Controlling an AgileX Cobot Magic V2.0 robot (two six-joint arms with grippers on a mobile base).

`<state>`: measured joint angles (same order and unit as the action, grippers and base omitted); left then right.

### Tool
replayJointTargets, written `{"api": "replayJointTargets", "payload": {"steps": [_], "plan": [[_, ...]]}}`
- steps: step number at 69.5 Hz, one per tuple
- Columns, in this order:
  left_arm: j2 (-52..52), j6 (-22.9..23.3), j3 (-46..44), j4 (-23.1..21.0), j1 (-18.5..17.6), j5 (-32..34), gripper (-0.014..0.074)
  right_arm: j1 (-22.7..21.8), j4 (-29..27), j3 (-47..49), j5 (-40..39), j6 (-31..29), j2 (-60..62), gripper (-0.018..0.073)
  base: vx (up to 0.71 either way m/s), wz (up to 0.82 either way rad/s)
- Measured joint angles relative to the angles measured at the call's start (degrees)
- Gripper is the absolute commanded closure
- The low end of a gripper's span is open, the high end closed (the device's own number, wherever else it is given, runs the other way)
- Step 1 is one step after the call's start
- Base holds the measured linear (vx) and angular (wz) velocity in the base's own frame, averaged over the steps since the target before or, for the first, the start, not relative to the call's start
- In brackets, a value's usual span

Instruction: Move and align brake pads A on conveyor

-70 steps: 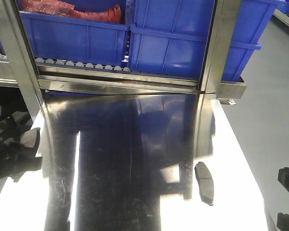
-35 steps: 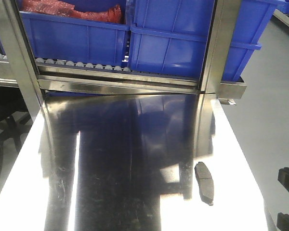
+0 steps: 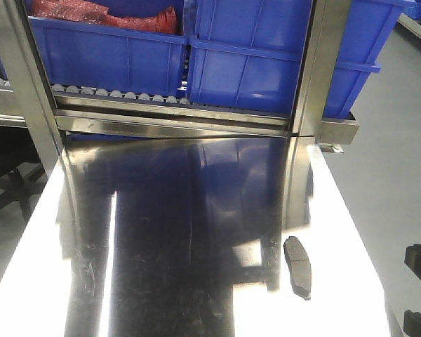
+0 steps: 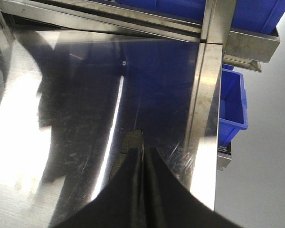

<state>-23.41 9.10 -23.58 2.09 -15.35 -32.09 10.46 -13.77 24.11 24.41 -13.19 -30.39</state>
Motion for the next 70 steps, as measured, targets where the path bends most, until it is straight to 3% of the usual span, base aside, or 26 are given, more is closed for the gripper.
{"api": "replayJointTargets", "payload": {"steps": [70], "plan": [[0.0, 0.0, 0.0, 0.0, 0.0, -0.53, 0.0387, 0.0, 0.0, 0.0, 0.0, 0.0, 0.0, 0.0566, 0.0, 0.0]]}}
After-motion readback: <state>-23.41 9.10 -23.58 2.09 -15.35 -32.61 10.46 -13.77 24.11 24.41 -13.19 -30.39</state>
